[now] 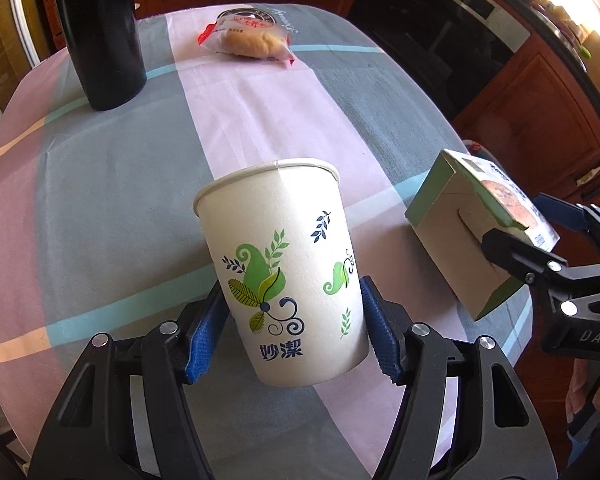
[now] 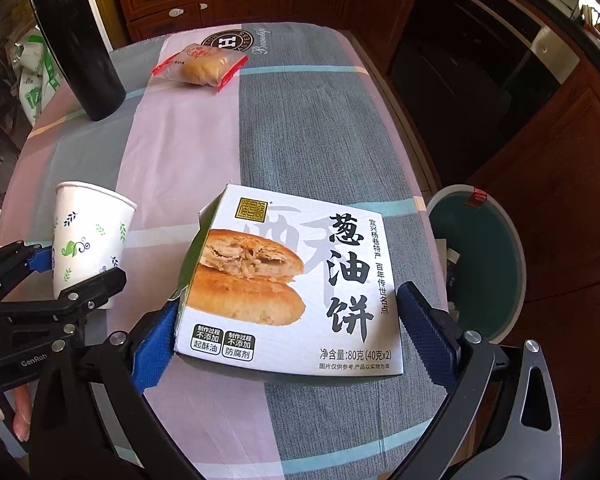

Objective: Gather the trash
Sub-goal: 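Lift the paper cup with the left tool while the right tool grasps the pastry box edge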

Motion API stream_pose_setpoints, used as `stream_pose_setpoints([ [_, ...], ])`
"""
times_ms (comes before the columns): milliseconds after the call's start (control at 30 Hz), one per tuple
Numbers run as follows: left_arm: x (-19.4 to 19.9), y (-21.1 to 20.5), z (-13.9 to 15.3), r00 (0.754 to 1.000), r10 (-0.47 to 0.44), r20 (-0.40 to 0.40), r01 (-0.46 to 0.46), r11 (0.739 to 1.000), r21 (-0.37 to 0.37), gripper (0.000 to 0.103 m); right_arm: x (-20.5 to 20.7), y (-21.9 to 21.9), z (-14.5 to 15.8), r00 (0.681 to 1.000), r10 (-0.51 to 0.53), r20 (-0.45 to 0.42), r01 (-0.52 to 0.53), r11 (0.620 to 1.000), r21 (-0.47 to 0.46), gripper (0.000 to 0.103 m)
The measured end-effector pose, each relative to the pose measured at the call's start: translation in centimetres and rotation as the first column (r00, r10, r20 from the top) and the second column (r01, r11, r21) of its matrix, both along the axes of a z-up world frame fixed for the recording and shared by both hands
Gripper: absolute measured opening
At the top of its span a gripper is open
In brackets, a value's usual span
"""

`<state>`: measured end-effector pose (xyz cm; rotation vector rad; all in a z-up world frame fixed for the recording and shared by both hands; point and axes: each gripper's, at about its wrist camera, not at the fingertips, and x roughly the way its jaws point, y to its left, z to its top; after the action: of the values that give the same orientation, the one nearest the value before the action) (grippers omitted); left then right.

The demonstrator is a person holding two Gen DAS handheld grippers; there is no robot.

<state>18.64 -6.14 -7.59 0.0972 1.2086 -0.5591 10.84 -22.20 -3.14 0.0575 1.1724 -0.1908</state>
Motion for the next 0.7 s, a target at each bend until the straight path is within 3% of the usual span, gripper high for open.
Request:
stream_pose_setpoints([
  [167, -0.7, 0.6, 0.5, 1.0, -0.012, 0.019, 0.012, 1.0, -0.013, 0.063, 0.0, 0.1, 0.5, 0.999, -0.014, 0.033, 0.011, 0.995, 0.098, 0.096],
  [333, -1.5, 0.7, 1.9, 0.997, -0.065, 0.04, 0.068, 0.995, -0.08, 0.062, 0.4, 1.2, 0.4, 0.999, 0.009, 0.039, -0.013, 0.993, 0.116, 0.096],
  [433, -2.1, 0.1, 2.5, 0.993, -0.118, 0.028, 0.121, 0.982, -0.144, 0.062, 0.4, 1.1, 0.3, 0.999, 0.016, 0.033, -0.022, 0.981, 0.193, 0.096],
  [533, -2.7, -1.1, 2.4, 0.988, -0.151, 0.028, 0.153, 0.978, -0.143, 0.062, 0.4, 0.5, -0.3, 1.0, -0.009, 0.016, 0.005, 0.965, 0.261, 0.096],
  [700, -2.4, -2.1, 0.8, 0.992, -0.127, -0.017, 0.124, 0.984, -0.13, 0.061, 0.1, -0.4, -0.8, 1.0, -0.023, -0.009, 0.024, 0.95, 0.311, 0.097],
])
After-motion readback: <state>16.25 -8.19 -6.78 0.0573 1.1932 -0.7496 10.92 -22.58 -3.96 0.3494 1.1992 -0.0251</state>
